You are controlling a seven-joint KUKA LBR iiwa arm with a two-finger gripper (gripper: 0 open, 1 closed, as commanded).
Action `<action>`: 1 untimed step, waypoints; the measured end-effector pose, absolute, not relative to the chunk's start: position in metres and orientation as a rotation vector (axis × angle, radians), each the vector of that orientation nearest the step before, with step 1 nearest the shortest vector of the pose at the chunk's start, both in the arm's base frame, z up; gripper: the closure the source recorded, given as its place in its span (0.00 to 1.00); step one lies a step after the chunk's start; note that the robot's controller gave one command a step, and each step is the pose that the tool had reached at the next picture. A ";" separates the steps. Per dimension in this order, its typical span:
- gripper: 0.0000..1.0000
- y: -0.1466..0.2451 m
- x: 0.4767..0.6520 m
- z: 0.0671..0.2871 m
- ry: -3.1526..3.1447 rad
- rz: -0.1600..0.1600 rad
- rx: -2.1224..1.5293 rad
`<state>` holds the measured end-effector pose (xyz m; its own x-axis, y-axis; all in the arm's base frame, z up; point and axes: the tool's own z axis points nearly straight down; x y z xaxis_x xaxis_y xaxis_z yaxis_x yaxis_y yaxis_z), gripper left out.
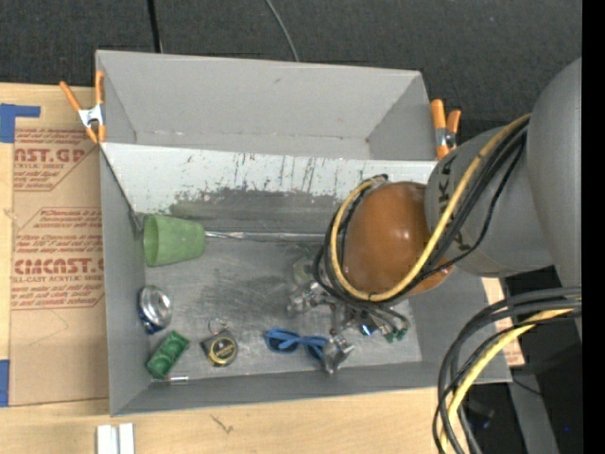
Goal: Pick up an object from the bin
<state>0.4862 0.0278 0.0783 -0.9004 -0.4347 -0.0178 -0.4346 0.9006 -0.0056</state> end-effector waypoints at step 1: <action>1.00 0.028 0.483 0.077 3.055 0.000 -0.698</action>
Offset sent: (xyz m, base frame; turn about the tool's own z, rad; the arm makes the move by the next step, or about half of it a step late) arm 0.0000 0.0000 0.0000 0.0000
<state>0.4834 0.0280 0.0771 -0.9007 -0.4343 -0.0080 -0.4344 0.9007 -0.0015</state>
